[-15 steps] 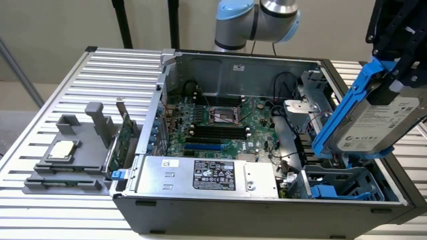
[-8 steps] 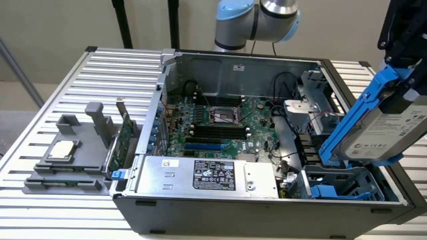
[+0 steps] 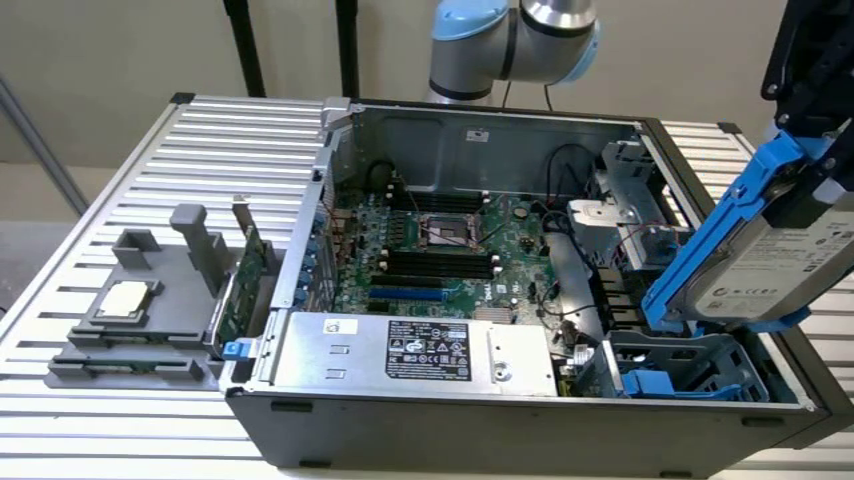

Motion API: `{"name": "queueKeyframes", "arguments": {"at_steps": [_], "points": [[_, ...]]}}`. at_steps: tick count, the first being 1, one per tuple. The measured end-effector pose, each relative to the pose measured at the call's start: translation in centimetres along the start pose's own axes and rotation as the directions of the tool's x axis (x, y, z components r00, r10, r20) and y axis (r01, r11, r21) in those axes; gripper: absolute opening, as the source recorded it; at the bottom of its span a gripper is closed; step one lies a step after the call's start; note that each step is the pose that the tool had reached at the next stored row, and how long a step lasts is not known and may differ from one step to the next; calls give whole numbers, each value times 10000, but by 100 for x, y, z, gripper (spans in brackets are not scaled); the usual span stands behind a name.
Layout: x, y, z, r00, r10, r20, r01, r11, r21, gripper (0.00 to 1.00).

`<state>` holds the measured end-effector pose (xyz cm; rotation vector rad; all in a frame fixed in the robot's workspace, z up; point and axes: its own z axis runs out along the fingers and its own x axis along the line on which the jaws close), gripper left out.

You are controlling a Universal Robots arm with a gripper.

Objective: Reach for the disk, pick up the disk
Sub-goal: 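Pick up the disk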

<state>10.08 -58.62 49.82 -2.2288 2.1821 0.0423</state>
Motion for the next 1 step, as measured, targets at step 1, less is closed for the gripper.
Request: {"name": "queueKeyframes", "arguments": {"at_steps": [1], "points": [[0,0,0,10000,0,-1,0,10000,-2,33]]}}
